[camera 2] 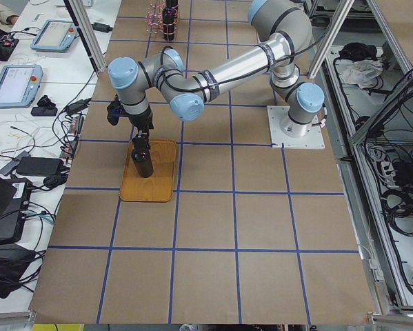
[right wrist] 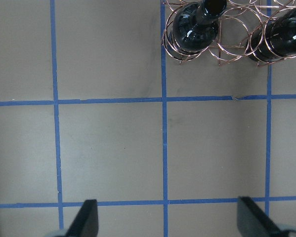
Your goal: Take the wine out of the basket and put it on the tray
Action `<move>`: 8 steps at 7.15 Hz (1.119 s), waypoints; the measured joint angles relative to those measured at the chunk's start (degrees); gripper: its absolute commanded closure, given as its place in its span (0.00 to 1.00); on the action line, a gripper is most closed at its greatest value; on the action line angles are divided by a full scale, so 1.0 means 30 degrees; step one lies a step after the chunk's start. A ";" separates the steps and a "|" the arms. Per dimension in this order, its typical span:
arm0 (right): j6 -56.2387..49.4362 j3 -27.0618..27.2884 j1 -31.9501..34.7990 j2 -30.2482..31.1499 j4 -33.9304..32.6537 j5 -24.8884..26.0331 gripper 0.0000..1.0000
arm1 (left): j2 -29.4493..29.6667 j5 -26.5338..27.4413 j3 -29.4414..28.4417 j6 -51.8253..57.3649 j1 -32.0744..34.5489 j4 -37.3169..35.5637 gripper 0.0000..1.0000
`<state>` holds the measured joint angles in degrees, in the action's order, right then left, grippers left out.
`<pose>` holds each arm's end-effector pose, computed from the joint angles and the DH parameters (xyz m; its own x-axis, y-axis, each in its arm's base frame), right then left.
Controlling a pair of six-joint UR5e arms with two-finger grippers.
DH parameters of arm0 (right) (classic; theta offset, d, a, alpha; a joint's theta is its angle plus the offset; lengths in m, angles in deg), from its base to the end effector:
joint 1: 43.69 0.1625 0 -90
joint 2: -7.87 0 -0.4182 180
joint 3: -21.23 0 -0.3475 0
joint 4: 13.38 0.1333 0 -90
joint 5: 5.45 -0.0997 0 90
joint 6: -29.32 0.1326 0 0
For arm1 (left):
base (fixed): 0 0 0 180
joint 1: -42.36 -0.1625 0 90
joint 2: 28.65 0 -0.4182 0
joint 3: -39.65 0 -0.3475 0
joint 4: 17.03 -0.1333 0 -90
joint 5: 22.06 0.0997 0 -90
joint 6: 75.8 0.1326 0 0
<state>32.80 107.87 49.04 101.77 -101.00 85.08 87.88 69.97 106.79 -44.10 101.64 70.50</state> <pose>0.1523 -0.4201 0.5000 -0.9999 0.0137 0.0040 0.0133 0.9963 -0.0855 0.2115 -0.6077 0.3798 -0.9997 0.0178 -0.0191 0.0171 0.9992 0.0364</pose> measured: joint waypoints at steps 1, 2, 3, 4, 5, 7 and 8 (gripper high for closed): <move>0.0026 0.0006 0.0018 -0.0007 0.0000 -0.0003 0.00 | -0.0593 0.0094 0.0055 -0.0183 0.0459 0.0615 0.00; 0.0036 0.0008 0.0028 -0.0010 0.0000 -0.0003 0.00 | -0.1566 0.0286 0.0169 -0.0964 0.1379 0.1836 0.00; 0.0040 0.0009 0.0017 -0.0011 0.0000 -0.0004 0.00 | -0.2669 0.0439 0.0448 -0.1998 0.2265 0.2831 0.00; 0.0042 0.0008 0.0020 -0.0011 0.0000 -0.0004 0.00 | -0.3937 0.0481 0.0981 -0.2829 0.3060 0.3479 0.00; 0.0043 0.0008 0.0025 -0.0011 0.0000 -0.0003 0.00 | -0.5188 0.0437 0.1731 -0.3463 0.3897 0.3701 0.00; 0.0042 0.0009 0.0008 -0.0012 -0.0008 -0.0004 0.00 | -0.7062 -0.0433 0.3266 -0.6787 0.6325 0.3654 0.00; 0.0042 0.0009 0.0016 -0.0012 -0.0020 -0.0004 0.00 | -0.7577 -0.0701 0.3840 -0.8395 0.7718 0.3505 0.00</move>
<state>32.92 107.90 49.09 101.74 -101.06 85.07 65.14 67.87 118.31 -69.29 124.79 81.02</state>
